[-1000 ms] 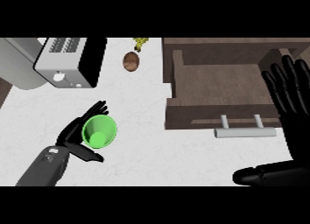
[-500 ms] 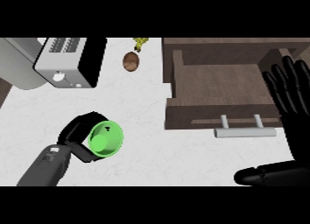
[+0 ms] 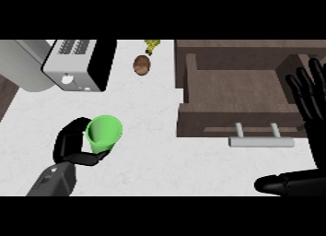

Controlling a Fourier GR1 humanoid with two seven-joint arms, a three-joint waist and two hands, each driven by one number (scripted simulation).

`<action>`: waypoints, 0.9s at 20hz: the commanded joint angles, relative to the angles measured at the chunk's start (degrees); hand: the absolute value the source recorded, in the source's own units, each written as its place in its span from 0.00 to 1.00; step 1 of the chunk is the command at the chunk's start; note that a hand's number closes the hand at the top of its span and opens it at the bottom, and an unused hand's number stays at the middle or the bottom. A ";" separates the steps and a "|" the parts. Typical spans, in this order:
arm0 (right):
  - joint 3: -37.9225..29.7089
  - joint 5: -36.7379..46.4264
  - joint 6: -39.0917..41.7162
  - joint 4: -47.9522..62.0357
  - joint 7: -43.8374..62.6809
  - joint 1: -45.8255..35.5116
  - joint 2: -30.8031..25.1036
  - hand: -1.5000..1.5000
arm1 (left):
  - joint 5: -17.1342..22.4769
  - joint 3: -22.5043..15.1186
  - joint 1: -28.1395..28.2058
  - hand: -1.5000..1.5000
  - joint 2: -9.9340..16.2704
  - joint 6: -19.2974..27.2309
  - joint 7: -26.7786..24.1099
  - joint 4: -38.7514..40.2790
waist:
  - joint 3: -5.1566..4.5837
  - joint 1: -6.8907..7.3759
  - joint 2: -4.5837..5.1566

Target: Pick up the cup, place it into the drawer and close the drawer

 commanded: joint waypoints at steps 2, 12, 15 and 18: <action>2.01 0.80 -1.08 -3.56 2.89 -0.01 0.57 0.00 | 2.40 2.87 0.82 1.00 -0.66 1.89 -6.62 -2.32 | 0.01 -0.44 -0.07; 1.63 2.79 -1.63 -0.47 1.29 0.62 1.08 0.00 | 4.41 -4.88 8.00 1.00 -2.79 1.77 11.12 -33.34 | 0.16 0.98 -0.51; 3.57 2.80 -0.02 -1.82 -0.80 4.69 2.02 0.00 | 4.55 -7.02 7.31 1.00 -5.57 4.67 15.24 -39.60 | 0.14 0.30 -0.39; -0.42 -0.32 0.71 -0.70 0.24 3.36 0.06 0.00 | 5.86 -9.69 7.48 1.00 -8.28 7.49 23.75 -48.71 | 0.14 0.34 -0.40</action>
